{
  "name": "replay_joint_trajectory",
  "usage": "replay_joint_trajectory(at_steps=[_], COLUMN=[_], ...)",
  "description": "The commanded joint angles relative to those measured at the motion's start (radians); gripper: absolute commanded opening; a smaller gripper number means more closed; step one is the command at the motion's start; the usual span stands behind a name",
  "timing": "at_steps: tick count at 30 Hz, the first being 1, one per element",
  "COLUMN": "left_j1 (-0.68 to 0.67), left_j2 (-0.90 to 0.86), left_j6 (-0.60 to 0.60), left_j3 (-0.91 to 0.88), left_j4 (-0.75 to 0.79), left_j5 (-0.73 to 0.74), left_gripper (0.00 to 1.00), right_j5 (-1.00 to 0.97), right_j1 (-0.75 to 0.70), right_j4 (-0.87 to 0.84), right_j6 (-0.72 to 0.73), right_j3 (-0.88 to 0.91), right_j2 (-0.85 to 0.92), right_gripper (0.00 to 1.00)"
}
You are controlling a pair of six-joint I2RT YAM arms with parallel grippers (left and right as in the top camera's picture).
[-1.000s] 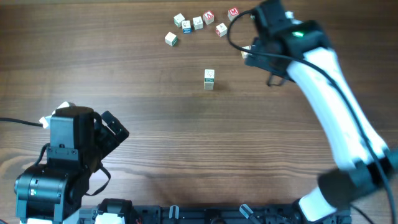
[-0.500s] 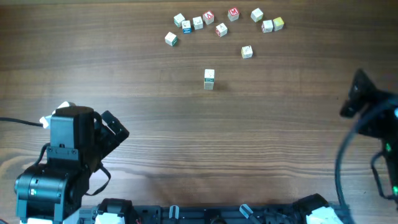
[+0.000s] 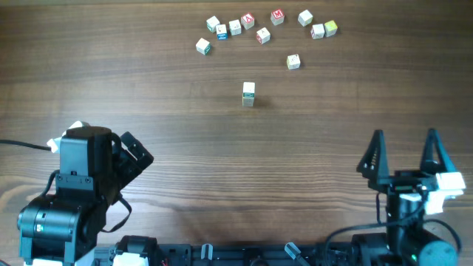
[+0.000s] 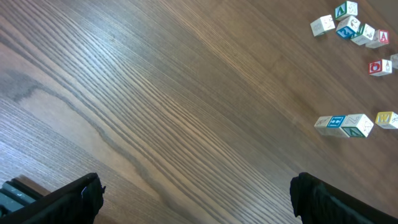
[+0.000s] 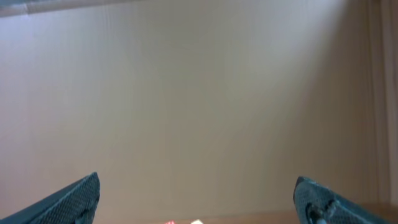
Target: Form a tower
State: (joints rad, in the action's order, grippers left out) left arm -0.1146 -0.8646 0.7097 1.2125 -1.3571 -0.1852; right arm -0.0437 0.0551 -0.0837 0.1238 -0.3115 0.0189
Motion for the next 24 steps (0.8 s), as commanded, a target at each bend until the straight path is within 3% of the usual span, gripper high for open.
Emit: replay_joint_trajectory(at_steps=[1,9,15,24], left_j1=[0.005,0.005,0.005,0.006], left_j2=[0.000,0.000,0.000,0.000], left_j6=[0.009,0.009,0.009,0.009], left_j3=[-0.002,-0.002,-0.002,-0.002], left_j4=[0.002,0.002,0.002,0.002], left_j5=[0.002,0.002,0.002,0.001], left_gripper=[1.00,1.00,1.00,1.00], right_j5=[0.044,0.037,0.046,0.052], right_j1=[-0.014,-0.014,-0.014,-0.014], right_j4=[-0.053,-0.089,0.077,0.078], right_j6=[0.063,0.060,0.061,0.062], right_j3=[0.105,0.300,0.306,0.306], right_j2=[-0.015,-0.015,-0.016,-0.015], right_gripper=[1.00,1.00,1.00,1.00])
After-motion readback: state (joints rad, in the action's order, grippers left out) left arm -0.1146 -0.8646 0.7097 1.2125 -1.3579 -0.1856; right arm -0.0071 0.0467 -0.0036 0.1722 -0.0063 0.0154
